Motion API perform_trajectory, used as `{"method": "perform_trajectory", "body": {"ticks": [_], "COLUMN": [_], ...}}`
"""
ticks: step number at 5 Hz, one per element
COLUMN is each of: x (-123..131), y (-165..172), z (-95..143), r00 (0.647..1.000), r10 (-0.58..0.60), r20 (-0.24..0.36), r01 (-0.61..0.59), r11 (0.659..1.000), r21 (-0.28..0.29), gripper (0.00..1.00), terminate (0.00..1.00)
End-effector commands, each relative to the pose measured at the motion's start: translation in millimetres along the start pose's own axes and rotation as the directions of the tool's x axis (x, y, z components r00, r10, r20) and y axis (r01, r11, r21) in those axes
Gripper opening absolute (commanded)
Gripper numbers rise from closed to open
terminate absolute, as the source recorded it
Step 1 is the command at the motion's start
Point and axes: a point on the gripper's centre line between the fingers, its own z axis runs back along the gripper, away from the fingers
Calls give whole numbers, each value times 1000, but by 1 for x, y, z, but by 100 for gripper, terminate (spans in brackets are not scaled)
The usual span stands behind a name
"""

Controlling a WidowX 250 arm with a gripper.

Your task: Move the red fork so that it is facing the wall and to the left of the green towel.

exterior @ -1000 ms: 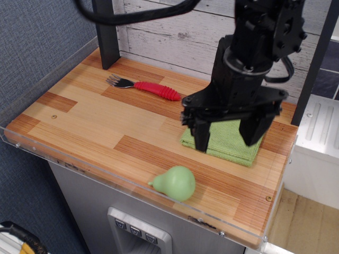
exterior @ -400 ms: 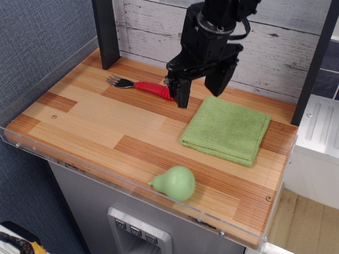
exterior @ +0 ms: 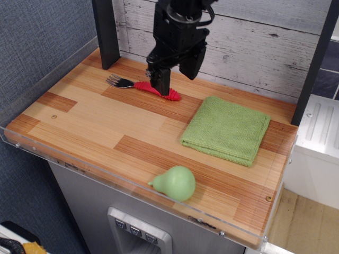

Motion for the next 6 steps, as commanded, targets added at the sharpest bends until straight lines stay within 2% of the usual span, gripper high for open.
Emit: {"method": "perform_trajectory", "body": {"ticks": [1,3,4,5,6], "x": [54,72,71,69,67], "y": [-3,-8,-7,-1,0], "z": [-13,-30,-40,-51,-56], "r00": [989,975,973,969,974], "r10": [143,219,229,247,227], "r20": [28,38,35,-1,-11], "r01": [-141,-217,-229,-247,-227], "r11": [989,975,973,969,974], "r21": [-48,-36,-14,8,21], "gripper": [100,100,100,100,100], "terminate": [0,0,0,0,0]}}
